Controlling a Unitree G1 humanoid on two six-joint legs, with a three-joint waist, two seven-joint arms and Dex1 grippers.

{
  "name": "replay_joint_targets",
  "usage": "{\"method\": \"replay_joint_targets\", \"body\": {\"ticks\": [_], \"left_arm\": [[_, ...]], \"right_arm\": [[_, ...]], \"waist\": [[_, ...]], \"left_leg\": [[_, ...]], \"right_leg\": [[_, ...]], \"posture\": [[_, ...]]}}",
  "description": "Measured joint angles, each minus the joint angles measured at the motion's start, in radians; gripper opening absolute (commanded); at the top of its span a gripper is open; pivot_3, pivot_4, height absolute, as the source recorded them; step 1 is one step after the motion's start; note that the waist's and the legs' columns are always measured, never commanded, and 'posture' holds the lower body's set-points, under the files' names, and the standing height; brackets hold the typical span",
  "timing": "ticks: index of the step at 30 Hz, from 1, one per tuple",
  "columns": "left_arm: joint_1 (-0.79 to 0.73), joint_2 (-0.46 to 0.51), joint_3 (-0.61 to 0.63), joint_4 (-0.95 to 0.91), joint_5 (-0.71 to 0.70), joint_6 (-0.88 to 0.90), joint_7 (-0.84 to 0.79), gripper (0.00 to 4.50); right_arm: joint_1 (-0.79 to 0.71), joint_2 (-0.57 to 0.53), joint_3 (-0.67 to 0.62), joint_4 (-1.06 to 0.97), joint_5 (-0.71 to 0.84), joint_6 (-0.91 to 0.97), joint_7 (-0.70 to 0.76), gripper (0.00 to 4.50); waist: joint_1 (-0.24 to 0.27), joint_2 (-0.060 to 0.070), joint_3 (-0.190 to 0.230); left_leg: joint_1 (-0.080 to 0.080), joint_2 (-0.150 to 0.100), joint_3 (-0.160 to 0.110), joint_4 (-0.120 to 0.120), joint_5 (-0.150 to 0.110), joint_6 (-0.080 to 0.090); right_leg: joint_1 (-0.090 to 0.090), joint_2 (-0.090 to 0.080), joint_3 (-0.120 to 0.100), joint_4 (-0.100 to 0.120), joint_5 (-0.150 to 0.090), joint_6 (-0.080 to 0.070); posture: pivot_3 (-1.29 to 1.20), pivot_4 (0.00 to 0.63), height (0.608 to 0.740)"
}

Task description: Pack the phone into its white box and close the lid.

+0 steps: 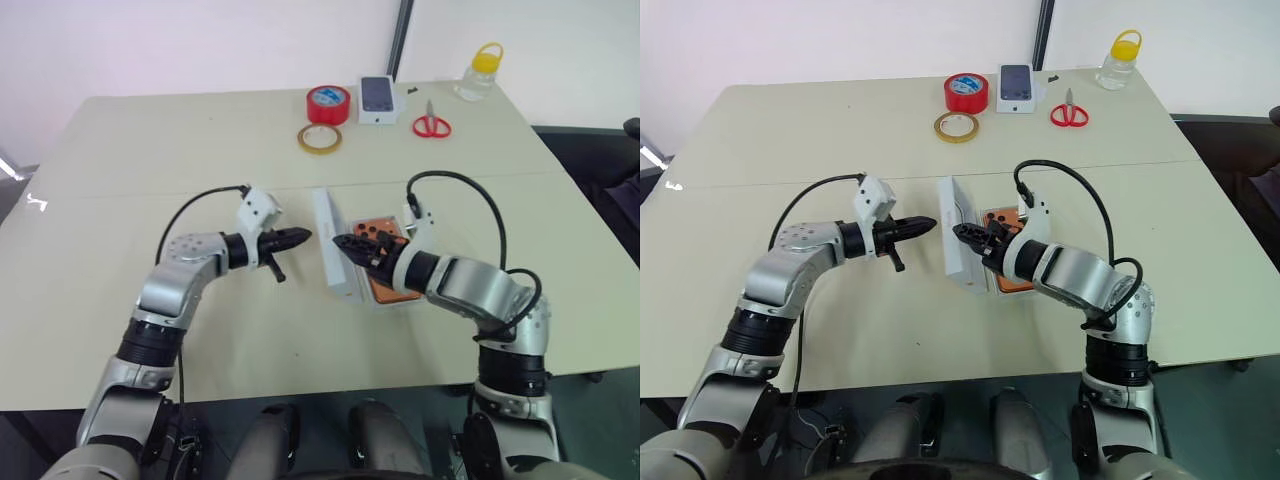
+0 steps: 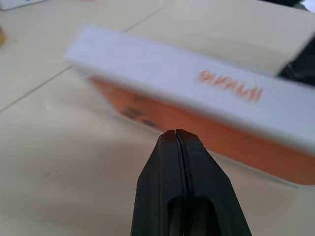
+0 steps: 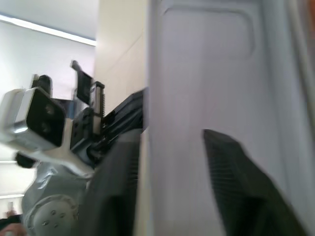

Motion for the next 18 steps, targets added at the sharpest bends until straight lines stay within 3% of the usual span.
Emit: {"method": "replay_joint_targets", "body": {"ticks": [1, 5, 9, 12, 18], "left_arm": [[-0.004, -0.014, -0.019, 0.001, 0.004, 0.0, -0.003, 0.0], [-0.04, -0.068, -0.062, 0.016, 0.016, 0.0, -0.007, 0.0], [-0.1, -0.129, -0.1, 0.059, 0.038, -0.012, -0.002, 0.0], [-0.114, -0.169, -0.13, 0.099, 0.056, -0.017, 0.003, 0.0], [-0.124, -0.184, -0.133, 0.13, 0.067, -0.021, 0.011, 0.0]], "right_arm": [[-0.039, -0.075, 0.001, 0.034, 0.0, 0.027, 0.028, 3.98], [-0.188, -0.386, 0.053, 0.107, -0.014, 0.136, 0.148, 3.98], [-0.245, -0.537, 0.14, 0.11, -0.251, 0.208, 0.358, 3.98], [-0.245, -0.593, 0.231, 0.081, -0.493, 0.194, 0.551, 3.19], [-0.236, -0.698, 0.403, -0.047, -0.897, 0.051, 0.904, 0.04]], "waist": [[0.001, 0.0, 0.0], [0.007, 0.0, 0.0], [0.002, 0.0, 0.0], [0.002, 0.0, 0.0], [0.004, 0.0, 0.0]], "left_leg": [[0.0, 0.0, 0.0, 0.0, 0.0, 0.0], [0.0, 0.001, 0.0, -0.001, -0.004, 0.007], [0.0, 0.002, 0.001, 0.0, -0.005, 0.009], [0.0, 0.002, 0.001, 0.001, -0.005, 0.009], [0.0, 0.002, 0.001, 0.001, -0.005, 0.009]], "right_leg": [[0.0, 0.0, 0.0, 0.0, 0.0, 0.0], [0.001, 0.0, -0.001, -0.003, 0.0, 0.0], [0.002, 0.001, -0.001, -0.003, 0.0, 0.0], [0.002, 0.001, -0.001, -0.003, 0.0, 0.0], [0.001, 0.001, -0.001, -0.003, 0.0, 0.0]], "posture": [[0.0, 0.15, 0.74], [0.0, 0.15, 0.74], [0.0, 0.15, 0.74], [0.0, 0.15, 0.74], [0.0, 0.15, 0.74]]}}
